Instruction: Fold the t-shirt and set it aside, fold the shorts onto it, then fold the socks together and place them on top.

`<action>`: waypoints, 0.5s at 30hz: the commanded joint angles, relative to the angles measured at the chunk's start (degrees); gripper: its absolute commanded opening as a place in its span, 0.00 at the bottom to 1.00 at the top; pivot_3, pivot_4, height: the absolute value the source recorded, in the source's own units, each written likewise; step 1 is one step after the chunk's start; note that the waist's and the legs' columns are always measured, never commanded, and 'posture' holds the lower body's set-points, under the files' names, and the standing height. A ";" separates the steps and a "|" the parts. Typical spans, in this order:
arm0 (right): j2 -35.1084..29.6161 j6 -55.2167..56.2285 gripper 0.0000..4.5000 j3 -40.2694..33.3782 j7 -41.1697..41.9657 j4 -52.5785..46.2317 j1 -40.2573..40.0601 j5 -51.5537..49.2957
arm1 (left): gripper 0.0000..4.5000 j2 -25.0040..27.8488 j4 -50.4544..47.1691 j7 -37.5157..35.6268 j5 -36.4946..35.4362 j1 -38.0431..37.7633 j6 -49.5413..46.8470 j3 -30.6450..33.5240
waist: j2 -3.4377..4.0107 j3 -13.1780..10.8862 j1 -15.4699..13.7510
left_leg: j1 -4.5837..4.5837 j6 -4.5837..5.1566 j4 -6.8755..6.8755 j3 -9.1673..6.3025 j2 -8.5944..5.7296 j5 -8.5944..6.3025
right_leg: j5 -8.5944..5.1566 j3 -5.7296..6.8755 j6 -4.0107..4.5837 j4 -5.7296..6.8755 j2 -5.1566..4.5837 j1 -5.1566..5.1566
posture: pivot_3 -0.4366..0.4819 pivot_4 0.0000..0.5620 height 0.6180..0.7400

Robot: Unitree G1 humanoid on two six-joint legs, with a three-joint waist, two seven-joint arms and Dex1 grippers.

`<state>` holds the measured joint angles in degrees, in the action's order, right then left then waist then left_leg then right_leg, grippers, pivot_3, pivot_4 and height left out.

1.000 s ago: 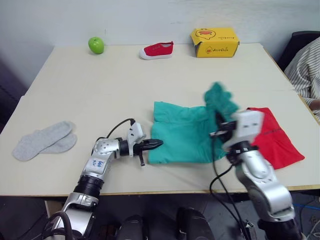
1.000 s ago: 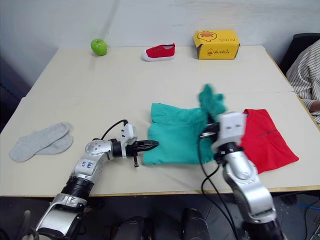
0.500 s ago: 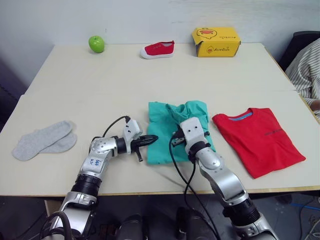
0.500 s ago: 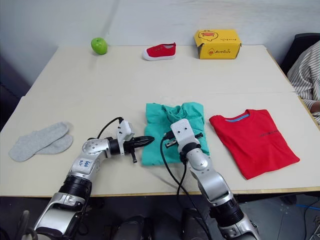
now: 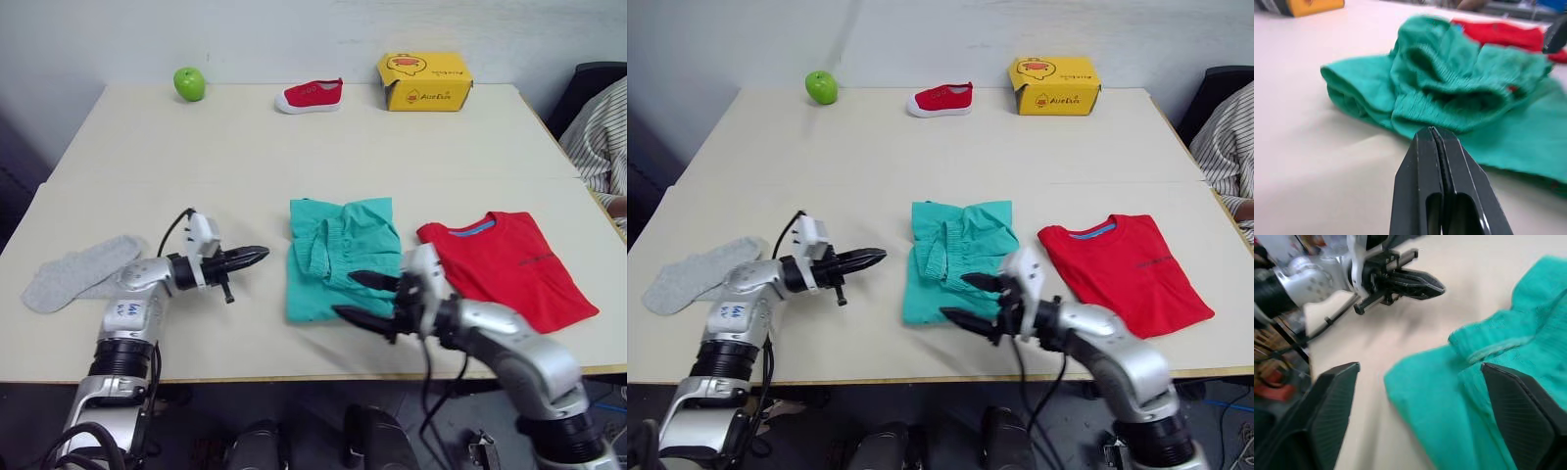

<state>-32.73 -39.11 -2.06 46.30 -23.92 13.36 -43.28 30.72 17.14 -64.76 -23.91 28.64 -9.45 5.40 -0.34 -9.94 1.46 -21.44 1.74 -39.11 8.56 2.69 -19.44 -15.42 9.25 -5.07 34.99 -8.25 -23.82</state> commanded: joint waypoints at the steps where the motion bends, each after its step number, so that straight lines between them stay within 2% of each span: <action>1: -3.58 5.24 0.60 -1.46 7.00 7.96 5.32 3.02 | 0.00 -2.37 -7.55 -0.86 -4.30 2.67 -4.35 -1.60 | -0.03 -0.02 -0.12 | 0.00 0.01 0.00 0.00 -0.03 0.00 | 0.01 0.00 -0.02 0.00 -0.02 0.00 | 0.48 0.27 1.00; 4: -2.78 16.18 0.35 1.23 10.95 22.20 12.89 11.33 | 0.00 -7.81 -6.74 1.23 -0.31 5.78 -2.56 -6.93 | -0.04 -0.03 -0.65 | 0.03 0.00 -0.01 -0.01 -0.12 0.02 | 0.03 0.03 -0.05 -0.01 -0.02 0.07 | 0.48 0.27 1.00; 8: 0.48 28.70 0.04 4.24 16.97 40.16 20.97 18.64 | 0.00 -14.11 2.44 5.86 8.70 10.31 5.78 -12.84 | -0.07 -0.04 -0.67 | 0.06 -0.01 -0.01 0.21 -0.21 0.07 | 0.08 0.05 -0.15 -0.03 0.08 0.04 | 0.48 0.27 1.00; 9: 1.16 32.51 0.00 5.28 19.03 43.90 22.33 20.47 | 0.00 -15.74 4.78 7.71 9.67 11.23 6.67 -13.07 | -0.08 -0.05 -0.65 | 0.06 -0.02 -0.01 0.24 -0.39 0.08 | 0.08 0.04 -0.15 -0.06 0.14 0.04 | 0.48 0.27 1.00; 12: 4.15 40.03 0.00 6.82 22.41 55.36 27.53 24.08 | 0.00 -18.41 9.63 10.52 13.99 12.09 9.67 -15.70 | -0.09 -0.08 0.10 | 0.04 -0.05 0.01 0.23 -0.33 0.09 | 0.08 0.05 -0.15 -0.12 0.21 0.03 | 0.48 0.27 1.00; 15: 6.92 45.81 0.00 7.63 23.15 67.55 33.30 28.11 | 0.00 -18.49 8.80 11.49 16.23 9.12 6.63 -17.94 | -0.04 -0.15 0.62 | 0.07 -0.08 0.01 0.27 -0.31 0.11 | 0.08 0.03 -0.15 -0.08 0.22 0.03 | 0.48 0.27 1.00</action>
<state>-26.31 2.85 5.75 68.88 39.86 44.03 -16.83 11.98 27.36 -53.82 -8.86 39.10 -1.72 -11.65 -0.38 -10.10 2.08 -21.34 1.64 -39.10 8.84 2.45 -19.32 -15.34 9.26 -5.22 34.93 -8.02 -23.79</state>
